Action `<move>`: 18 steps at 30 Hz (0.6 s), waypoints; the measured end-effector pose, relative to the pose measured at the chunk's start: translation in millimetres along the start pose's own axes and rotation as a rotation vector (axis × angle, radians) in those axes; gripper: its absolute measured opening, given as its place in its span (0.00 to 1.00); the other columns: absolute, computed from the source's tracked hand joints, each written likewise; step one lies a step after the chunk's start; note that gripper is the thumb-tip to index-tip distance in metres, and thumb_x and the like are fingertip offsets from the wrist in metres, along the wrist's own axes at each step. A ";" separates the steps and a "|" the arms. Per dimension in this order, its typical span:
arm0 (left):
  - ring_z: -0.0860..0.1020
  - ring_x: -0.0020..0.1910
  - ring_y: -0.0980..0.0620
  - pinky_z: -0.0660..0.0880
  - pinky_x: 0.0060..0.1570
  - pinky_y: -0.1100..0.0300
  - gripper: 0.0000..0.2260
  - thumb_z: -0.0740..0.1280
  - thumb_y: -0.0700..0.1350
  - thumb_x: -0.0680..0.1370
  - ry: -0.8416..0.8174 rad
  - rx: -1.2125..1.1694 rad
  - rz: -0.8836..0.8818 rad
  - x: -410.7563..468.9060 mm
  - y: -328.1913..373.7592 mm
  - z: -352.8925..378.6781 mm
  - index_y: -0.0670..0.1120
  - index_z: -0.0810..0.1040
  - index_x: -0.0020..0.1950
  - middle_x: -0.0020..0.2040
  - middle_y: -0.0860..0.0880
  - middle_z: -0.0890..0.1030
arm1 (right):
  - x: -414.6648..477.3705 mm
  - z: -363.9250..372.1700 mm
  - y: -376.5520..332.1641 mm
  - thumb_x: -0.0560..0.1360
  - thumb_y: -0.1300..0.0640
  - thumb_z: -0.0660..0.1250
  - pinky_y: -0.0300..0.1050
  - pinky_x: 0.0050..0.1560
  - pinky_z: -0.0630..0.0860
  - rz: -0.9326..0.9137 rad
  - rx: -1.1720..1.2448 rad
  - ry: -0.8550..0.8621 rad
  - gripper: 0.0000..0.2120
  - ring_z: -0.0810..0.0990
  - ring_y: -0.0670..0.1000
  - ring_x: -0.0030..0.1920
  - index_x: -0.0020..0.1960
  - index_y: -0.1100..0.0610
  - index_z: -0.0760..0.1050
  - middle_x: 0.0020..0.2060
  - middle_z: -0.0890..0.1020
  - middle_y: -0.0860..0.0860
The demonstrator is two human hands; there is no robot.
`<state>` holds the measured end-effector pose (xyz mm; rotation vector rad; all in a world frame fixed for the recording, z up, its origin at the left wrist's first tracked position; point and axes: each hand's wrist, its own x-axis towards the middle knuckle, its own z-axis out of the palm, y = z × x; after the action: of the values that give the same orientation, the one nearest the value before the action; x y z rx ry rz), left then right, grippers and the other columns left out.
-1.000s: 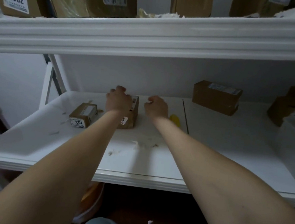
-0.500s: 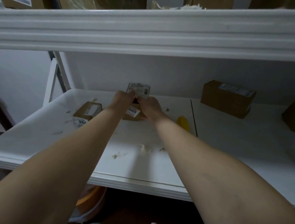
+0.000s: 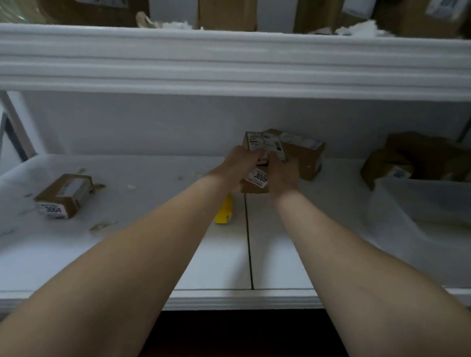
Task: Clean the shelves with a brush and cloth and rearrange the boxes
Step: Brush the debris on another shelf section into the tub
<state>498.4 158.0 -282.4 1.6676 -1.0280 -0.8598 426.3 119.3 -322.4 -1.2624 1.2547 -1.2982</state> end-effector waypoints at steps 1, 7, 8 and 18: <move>0.80 0.45 0.47 0.76 0.36 0.63 0.16 0.64 0.49 0.79 -0.036 -0.002 -0.011 -1.6 -0.4 13.2 0.40 0.76 0.61 0.56 0.41 0.80 | 5.1 -12.9 4.5 0.80 0.53 0.61 0.47 0.62 0.72 0.012 -0.041 0.021 0.22 0.74 0.58 0.64 0.70 0.63 0.66 0.66 0.74 0.59; 0.78 0.43 0.51 0.72 0.24 0.69 0.17 0.61 0.48 0.81 -0.140 -0.035 -0.047 -4.7 -6.2 60.6 0.42 0.71 0.67 0.60 0.42 0.78 | 22.9 -54.4 16.0 0.80 0.50 0.61 0.46 0.58 0.71 0.176 -0.260 0.086 0.25 0.73 0.59 0.65 0.70 0.65 0.65 0.67 0.72 0.62; 0.78 0.42 0.51 0.74 0.29 0.67 0.16 0.60 0.48 0.81 -0.165 -0.035 -0.055 -4.6 -6.3 68.6 0.43 0.71 0.67 0.61 0.41 0.78 | 24.3 -60.6 18.9 0.80 0.49 0.61 0.47 0.59 0.71 0.198 -0.278 0.078 0.25 0.73 0.60 0.65 0.70 0.65 0.64 0.67 0.71 0.62; 0.73 0.34 0.55 0.74 0.33 0.62 0.04 0.63 0.46 0.79 -0.069 0.060 -0.010 -0.3 -9.1 52.1 0.46 0.73 0.47 0.39 0.49 0.75 | 2.5 -53.6 13.4 0.79 0.50 0.60 0.53 0.70 0.61 0.009 -0.615 0.190 0.25 0.59 0.60 0.71 0.73 0.54 0.60 0.73 0.59 0.58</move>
<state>454.3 141.2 -306.1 1.7049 -1.1026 -0.9067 372.1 119.6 -333.4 -1.5692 1.8862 -1.0756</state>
